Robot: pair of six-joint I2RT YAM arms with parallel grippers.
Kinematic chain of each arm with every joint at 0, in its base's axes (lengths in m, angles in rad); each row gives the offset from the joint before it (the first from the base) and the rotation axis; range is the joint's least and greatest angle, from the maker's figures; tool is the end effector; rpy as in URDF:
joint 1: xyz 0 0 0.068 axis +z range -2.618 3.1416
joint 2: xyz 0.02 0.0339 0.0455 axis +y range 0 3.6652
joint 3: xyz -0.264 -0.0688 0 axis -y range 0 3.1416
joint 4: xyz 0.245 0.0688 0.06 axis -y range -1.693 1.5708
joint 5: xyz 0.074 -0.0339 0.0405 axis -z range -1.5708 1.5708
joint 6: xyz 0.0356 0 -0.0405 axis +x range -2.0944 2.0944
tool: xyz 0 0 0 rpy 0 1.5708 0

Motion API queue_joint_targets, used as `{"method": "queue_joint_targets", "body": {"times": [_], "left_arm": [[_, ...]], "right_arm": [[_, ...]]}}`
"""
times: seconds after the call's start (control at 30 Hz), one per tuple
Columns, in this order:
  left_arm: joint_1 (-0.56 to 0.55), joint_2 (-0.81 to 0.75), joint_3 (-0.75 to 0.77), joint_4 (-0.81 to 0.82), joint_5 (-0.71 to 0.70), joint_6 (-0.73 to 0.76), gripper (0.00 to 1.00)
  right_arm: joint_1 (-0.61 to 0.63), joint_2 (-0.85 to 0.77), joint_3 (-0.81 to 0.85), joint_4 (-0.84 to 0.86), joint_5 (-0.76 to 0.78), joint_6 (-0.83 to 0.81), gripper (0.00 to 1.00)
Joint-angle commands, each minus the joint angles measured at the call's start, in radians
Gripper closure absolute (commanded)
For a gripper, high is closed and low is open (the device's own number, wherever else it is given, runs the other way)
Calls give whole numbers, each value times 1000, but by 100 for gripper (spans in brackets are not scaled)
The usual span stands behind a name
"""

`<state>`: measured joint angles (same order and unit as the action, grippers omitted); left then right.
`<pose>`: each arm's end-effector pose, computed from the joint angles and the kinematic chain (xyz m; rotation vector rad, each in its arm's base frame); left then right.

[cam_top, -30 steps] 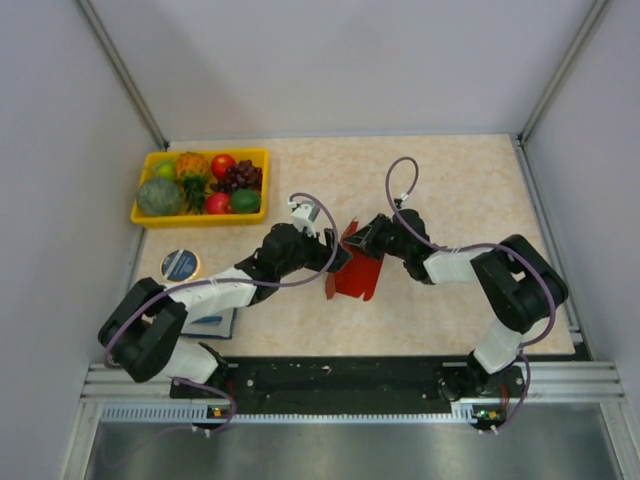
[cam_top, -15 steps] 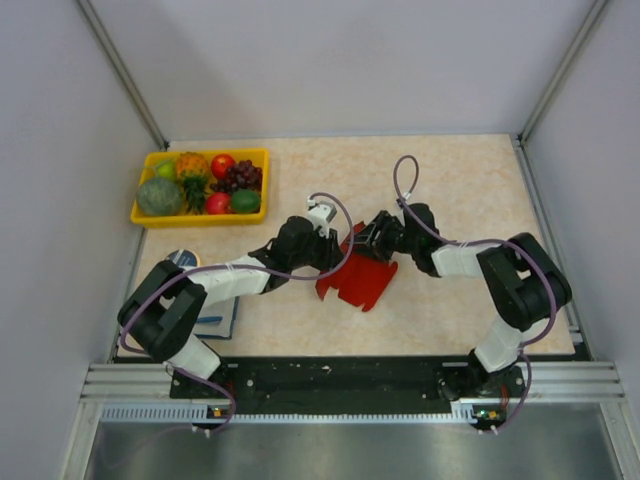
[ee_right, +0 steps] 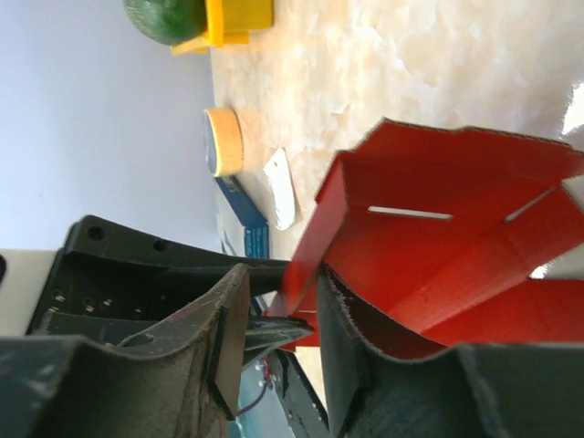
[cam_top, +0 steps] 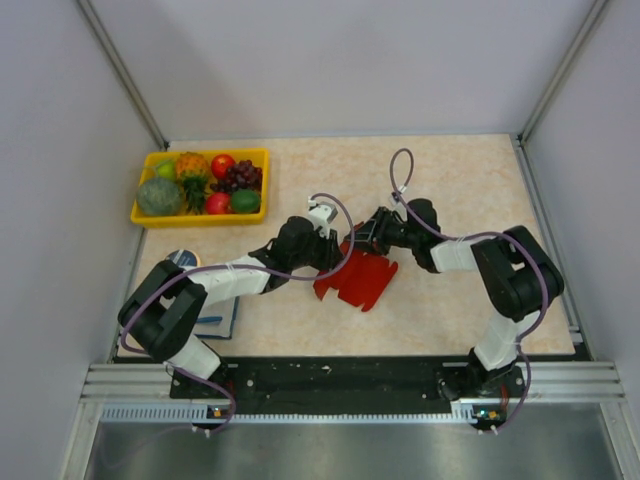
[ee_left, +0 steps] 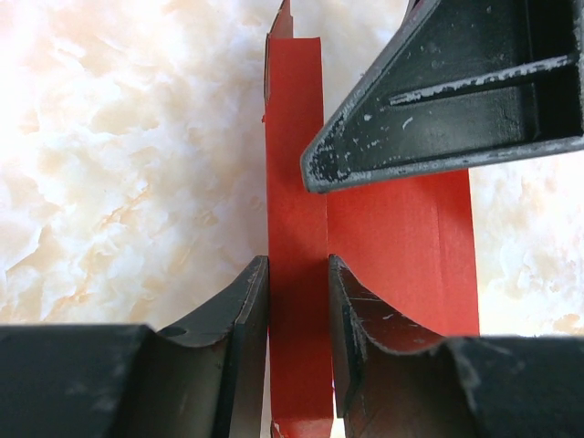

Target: Fold the paper box

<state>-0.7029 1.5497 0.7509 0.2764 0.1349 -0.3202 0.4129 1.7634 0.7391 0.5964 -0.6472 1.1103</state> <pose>0.2434 -0.2125 0.1892 0.4978 2.1222 -0.7448 0.3049 0.1570 0.1520 0.3121 2.2758 1.5414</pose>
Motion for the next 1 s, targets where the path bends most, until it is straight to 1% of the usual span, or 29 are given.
{"method": "queue_joint_targets", "body": {"times": [0.0,0.03,0.13,0.23,0.3,0.4,0.43,0.5,0.57,0.6,0.63,0.67,0.7,0.73,0.77,0.83,0.87,0.97], "left_arm": [[-1,7,25,-13,12,18,73],[-3,7,24,-14,11,18,73],[-3,6,25,-17,14,24,73],[-3,1,25,-19,14,30,73],[-1,3,27,-20,15,35,73],[-4,7,30,-17,15,32,74],[-4,6,30,-17,15,27,73],[-3,-11,27,-11,20,9,66],[3,-54,5,3,12,-22,57],[16,-72,-4,4,-1,-37,47],[25,-92,-16,9,-14,-57,44],[51,-140,-48,15,-14,-66,41],[68,-161,-67,24,-8,-75,40],[85,-186,-85,39,-1,-92,39],[112,-232,-125,47,8,-97,40],[128,-269,-157,55,-9,-91,44],[134,-293,-185,55,-32,-85,45],[135,-281,-220,70,-47,-59,58]], "right_arm": [[-6,25,-9,146,4,40,69],[-6,40,-7,160,4,52,73],[-8,48,-10,186,7,83,79],[-6,54,-23,207,12,98,79],[-6,64,-32,239,12,114,82],[-6,83,-49,279,21,155,94],[-5,85,-59,330,30,172,100],[-5,84,-113,379,81,223,100],[-6,84,-176,494,119,264,100],[-6,84,-199,550,164,275,100],[-5,84,-222,598,188,284,100],[-5,88,-259,682,226,286,100],[-6,88,-273,710,239,283,100],[-5,103,-283,738,248,283,100],[-5,111,-325,869,286,286,100],[-5,142,-369,978,329,286,100],[-6,151,-394,1008,354,275,100],[-3,165,-411,1013,382,263,100]]}}
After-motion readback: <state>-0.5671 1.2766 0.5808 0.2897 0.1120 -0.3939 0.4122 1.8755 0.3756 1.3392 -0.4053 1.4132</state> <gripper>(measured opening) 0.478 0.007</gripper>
